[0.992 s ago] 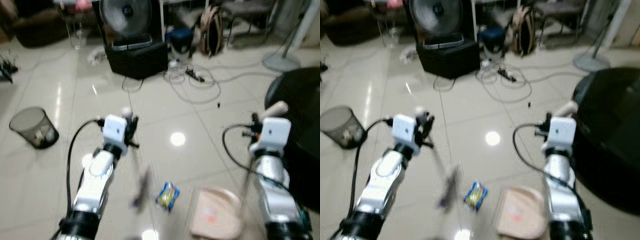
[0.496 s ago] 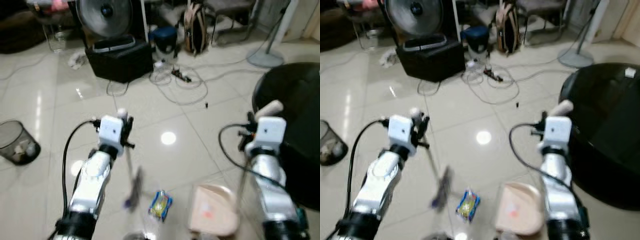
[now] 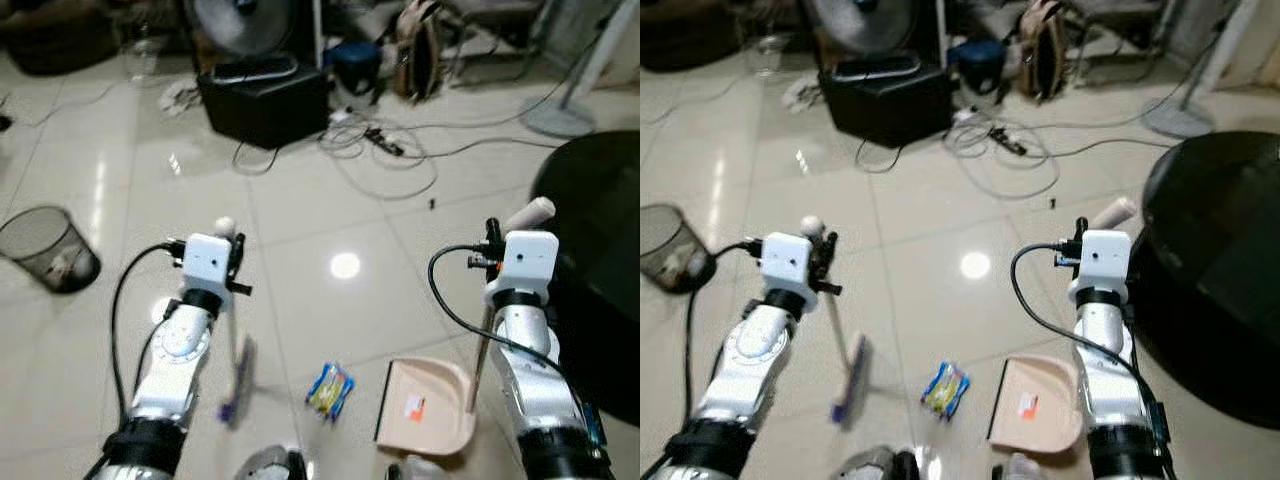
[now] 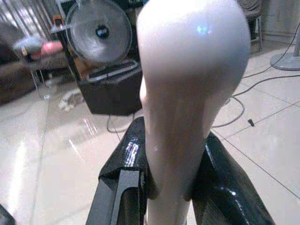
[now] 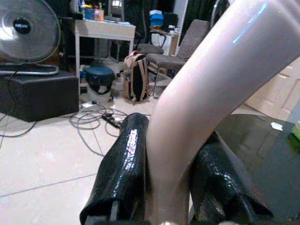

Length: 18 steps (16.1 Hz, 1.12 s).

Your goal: Sweep floor

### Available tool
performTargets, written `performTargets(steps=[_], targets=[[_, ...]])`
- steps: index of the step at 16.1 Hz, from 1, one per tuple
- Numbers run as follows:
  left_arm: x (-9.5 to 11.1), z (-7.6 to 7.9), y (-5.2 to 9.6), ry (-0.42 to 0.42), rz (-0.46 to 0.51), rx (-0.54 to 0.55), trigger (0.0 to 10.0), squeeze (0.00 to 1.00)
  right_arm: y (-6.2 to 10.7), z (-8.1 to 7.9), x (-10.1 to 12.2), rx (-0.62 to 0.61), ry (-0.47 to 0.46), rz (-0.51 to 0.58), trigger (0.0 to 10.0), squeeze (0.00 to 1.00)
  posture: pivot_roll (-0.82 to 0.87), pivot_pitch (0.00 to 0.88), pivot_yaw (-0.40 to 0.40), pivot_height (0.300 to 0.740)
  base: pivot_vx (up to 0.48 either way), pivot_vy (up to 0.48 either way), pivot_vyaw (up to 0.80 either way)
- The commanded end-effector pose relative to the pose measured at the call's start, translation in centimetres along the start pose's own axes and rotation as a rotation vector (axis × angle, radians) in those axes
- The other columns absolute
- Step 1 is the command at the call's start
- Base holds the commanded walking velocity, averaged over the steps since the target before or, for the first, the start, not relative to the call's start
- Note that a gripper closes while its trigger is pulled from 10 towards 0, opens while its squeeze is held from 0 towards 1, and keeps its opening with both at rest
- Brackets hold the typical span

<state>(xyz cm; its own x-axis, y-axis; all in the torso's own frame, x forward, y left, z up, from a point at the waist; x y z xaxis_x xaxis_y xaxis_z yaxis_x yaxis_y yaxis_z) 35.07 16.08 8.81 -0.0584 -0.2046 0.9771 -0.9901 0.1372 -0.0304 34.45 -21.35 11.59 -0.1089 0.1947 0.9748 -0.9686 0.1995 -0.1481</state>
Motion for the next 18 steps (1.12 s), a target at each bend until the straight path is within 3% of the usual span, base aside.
performTargets(steps=[1, 3, 6, 9, 13, 18], targets=[[1.5, 0.1, -0.7, 0.010, 0.067, -0.002, 10.0, 0.00, -0.4, 0.1, 0.8, -0.006, 0.017, 0.044, 10.0, 0.00, 0.02, 0.201, 0.084, 0.740, 0.000, 0.000, 0.00], [1.7, 0.1, -1.1, 0.067, 0.092, 0.025, 10.0, 0.00, -0.5, -0.5, 1.3, 0.016, 0.030, 0.103, 10.0, 0.00, 0.04, 0.240, 0.089, 0.740, 0.000, 0.000, 0.00], [1.9, -0.1, -0.7, 0.052, 0.132, 0.018, 10.0, 0.00, -0.5, -2.3, 1.7, 0.080, 0.066, 0.179, 10.0, 0.00, 0.06, 0.302, 0.100, 0.740, 0.000, 0.000, 0.00], [1.7, -0.3, 0.0, 0.047, 0.148, 0.019, 10.0, 0.00, -0.4, -3.0, 2.4, 0.080, 0.063, 0.240, 10.0, 0.00, 0.09, 0.313, 0.088, 0.740, 0.000, 0.000, 0.00], [1.8, -0.3, 0.8, 0.050, 0.164, 0.009, 10.0, 0.00, -0.9, -5.1, 2.9, 0.099, 0.052, 0.288, 10.0, 0.00, 0.12, 0.342, 0.092, 0.740, 0.000, 0.000, 0.00], [2.5, 1.0, 0.1, 0.113, 0.156, -0.048, 10.0, 0.00, -0.8, -7.8, 3.0, 0.125, 0.001, 0.296, 10.0, 0.00, 0.15, 0.350, 0.110, 0.740, 0.000, 0.000, 0.00]])
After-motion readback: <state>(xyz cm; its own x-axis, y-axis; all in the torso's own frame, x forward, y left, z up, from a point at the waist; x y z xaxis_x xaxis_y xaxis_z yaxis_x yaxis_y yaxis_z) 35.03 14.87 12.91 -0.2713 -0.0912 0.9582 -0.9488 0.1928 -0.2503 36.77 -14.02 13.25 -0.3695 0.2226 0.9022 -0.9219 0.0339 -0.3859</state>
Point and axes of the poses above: a point about 5 cm out from each wrist's last joint towards the gripper, its own y axis pointing back from the gripper into the wrist, its own x axis along the axis of the wrist's last joint, z = x × y, the point moved 5 cm from there along -y, pointing out of the wrist towards the gripper, and after that the axes turned 2 degrees about -y, right-handed, at the moved point
